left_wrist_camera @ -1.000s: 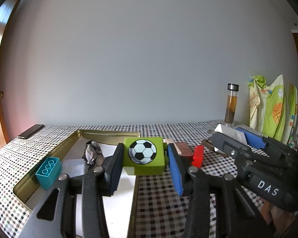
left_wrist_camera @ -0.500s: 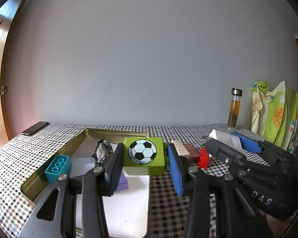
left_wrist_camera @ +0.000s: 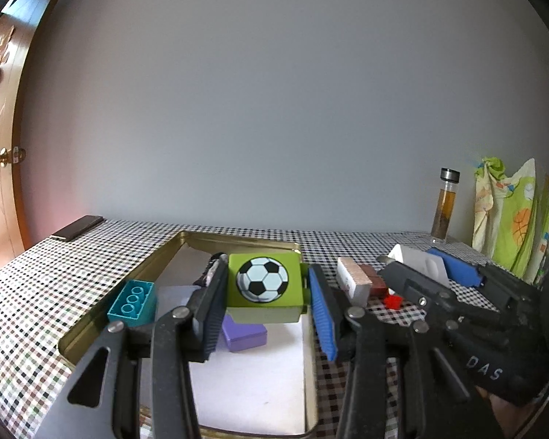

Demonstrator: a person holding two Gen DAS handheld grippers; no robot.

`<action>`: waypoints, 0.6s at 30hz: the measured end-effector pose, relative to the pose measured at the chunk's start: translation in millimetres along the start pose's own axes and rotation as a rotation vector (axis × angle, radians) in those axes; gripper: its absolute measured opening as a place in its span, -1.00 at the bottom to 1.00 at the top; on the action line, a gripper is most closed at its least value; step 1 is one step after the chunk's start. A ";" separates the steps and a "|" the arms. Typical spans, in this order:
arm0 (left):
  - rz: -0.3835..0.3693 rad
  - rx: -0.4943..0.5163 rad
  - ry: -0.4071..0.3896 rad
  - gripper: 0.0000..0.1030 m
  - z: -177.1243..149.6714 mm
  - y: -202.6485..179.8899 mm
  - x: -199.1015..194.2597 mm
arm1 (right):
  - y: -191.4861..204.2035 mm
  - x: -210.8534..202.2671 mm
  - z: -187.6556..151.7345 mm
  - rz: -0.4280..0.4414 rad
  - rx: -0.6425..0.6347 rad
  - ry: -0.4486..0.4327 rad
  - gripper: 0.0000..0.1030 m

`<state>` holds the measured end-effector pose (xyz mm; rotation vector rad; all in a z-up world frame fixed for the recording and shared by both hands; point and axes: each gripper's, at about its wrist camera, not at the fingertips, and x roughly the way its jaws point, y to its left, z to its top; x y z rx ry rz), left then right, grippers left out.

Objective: Organize rigid objects
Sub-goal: 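Carry the green brick and white box over the gold tin with both tools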

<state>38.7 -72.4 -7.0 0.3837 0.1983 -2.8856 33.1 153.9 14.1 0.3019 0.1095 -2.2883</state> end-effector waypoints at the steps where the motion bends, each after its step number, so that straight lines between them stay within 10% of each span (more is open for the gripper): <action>1: 0.001 -0.004 0.000 -0.17 0.2 1.9 -0.3 | 0.7 1.9 0.2 0.007 0.002 0.004 0.22; 18: 0.073 -0.040 0.052 -0.17 2.5 40.0 12.0 | 20.1 25.6 2.1 0.060 -0.022 0.056 0.22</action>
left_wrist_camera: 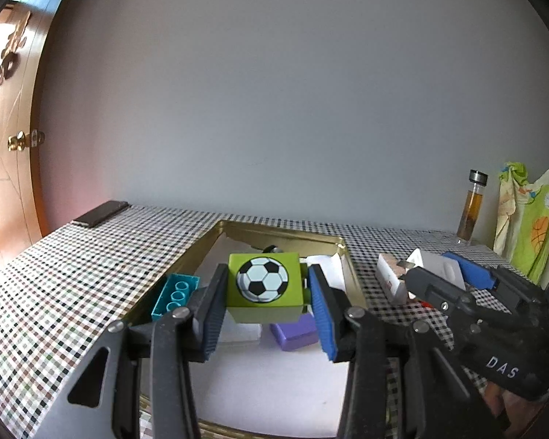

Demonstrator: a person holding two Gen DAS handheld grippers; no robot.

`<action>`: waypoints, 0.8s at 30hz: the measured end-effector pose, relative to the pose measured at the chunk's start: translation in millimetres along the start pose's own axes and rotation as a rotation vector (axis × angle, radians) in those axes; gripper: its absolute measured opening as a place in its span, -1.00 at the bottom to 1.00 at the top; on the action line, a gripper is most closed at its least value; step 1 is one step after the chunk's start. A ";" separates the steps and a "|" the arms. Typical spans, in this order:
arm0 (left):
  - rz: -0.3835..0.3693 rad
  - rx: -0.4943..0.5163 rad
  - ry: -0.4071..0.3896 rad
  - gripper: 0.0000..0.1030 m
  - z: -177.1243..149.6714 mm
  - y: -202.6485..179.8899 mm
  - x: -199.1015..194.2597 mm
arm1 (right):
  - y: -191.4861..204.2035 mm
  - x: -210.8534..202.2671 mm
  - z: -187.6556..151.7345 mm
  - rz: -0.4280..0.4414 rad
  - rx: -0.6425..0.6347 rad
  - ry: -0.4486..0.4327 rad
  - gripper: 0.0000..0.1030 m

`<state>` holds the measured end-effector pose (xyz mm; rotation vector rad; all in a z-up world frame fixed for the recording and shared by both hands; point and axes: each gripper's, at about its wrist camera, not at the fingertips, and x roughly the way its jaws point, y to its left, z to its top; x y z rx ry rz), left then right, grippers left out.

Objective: Organize rigid objects
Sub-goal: 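Carry the green brick and white box over the gold tin with both tools, then open the left tool to drop the green brick while the right tool releases the white box into the tin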

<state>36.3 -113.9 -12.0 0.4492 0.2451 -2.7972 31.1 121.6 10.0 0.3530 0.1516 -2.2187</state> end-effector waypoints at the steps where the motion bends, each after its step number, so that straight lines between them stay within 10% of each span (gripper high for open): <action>1: 0.003 0.001 0.003 -0.17 0.1 0.8 1.1 | 1.5 2.3 0.4 0.004 -0.003 0.005 0.22; 24: 0.045 0.009 0.154 -0.17 23.0 35.7 46.8 | 27.2 79.2 29.1 0.093 0.011 0.162 0.22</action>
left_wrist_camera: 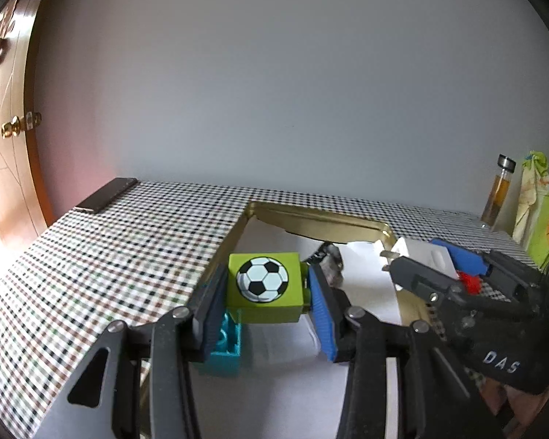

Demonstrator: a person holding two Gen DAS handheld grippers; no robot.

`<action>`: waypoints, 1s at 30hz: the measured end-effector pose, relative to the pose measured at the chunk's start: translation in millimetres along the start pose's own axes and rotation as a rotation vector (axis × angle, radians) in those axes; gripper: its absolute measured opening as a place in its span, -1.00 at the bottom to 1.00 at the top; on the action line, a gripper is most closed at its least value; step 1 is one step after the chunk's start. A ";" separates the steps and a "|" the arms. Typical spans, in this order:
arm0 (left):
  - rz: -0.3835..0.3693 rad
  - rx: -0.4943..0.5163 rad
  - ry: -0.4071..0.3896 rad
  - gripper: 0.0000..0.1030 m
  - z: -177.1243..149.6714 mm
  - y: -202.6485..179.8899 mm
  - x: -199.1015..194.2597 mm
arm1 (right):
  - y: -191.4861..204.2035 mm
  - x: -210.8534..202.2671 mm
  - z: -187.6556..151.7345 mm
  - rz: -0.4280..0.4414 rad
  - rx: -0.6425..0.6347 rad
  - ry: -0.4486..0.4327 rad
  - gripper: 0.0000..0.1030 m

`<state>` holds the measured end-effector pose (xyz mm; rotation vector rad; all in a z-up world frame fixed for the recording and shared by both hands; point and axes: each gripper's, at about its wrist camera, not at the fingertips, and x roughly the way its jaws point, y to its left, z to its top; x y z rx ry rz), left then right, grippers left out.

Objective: Organize rigid objects
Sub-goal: 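Open the left tool to drop the green brick while the right tool releases the white box into the tin, then grasp the beige patterned box with the left tool while the right tool approaches the red brick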

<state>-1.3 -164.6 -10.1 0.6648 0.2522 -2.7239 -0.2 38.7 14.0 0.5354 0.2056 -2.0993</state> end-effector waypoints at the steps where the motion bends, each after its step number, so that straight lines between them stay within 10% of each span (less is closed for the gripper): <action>1: 0.008 0.005 0.001 -0.17 1.0 -0.3 1.3 | 1.8 3.4 1.2 -0.004 -0.006 0.004 0.22; 14: 0.072 0.043 0.023 -0.17 2.1 -4.4 17.1 | 5.8 24.6 4.5 -0.008 -0.017 0.021 0.22; 23: 0.118 0.043 -0.029 0.69 0.3 -11.7 -1.4 | -11.2 6.3 3.9 -0.029 0.033 -0.039 0.58; 30: 0.050 0.078 -0.093 0.76 -3.4 -46.2 -22.6 | -38.8 -30.8 -3.8 -0.091 0.018 -0.080 0.67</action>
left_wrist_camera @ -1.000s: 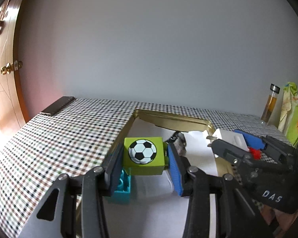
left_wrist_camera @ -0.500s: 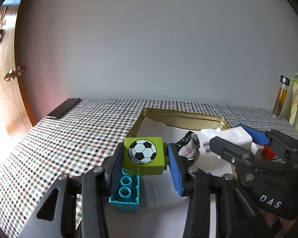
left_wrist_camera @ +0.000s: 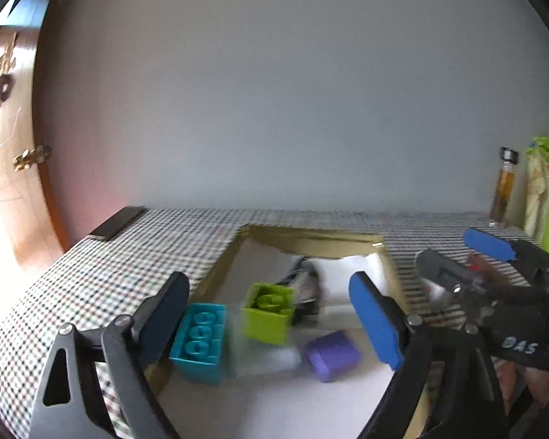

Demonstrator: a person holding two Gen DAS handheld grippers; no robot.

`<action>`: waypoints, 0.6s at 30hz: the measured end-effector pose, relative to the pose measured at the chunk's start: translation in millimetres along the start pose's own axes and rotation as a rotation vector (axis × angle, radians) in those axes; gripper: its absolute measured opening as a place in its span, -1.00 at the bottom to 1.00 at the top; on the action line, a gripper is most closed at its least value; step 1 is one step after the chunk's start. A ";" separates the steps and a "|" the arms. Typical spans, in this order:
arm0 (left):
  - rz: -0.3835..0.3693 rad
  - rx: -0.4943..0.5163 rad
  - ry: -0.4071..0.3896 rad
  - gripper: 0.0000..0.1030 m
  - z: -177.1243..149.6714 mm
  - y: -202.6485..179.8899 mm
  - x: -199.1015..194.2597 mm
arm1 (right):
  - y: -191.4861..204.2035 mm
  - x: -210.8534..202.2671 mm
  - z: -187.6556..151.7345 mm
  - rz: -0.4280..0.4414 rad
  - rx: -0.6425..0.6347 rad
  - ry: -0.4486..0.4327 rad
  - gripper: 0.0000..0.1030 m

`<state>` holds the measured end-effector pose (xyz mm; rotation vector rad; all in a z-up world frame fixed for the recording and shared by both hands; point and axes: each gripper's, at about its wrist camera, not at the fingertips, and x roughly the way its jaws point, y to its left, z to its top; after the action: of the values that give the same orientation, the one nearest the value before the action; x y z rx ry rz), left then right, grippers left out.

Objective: Organize rigid objects
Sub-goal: 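Grasp the beige patterned box with the left tool while the right tool approaches the red brick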

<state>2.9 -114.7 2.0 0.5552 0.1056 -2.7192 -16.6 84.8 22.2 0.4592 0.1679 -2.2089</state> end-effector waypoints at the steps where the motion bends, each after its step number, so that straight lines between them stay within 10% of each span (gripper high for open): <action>1: -0.020 0.016 -0.010 0.76 -0.2 -10.8 -3.9 | -8.2 -7.2 -1.9 -0.025 -0.015 -0.004 0.67; 12: -0.175 0.174 0.022 0.76 -5.9 -117.9 7.4 | -136.4 -43.2 -21.5 -0.282 0.121 0.009 0.68; 18: -0.226 0.220 0.117 0.73 -7.4 -155.2 36.0 | -167.1 -34.3 -26.0 -0.245 0.256 0.055 0.68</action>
<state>-81.7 18.9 -18.8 0.8108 -0.1096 -2.9367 -119.9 221.9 5.0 0.6715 -0.0334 -2.4722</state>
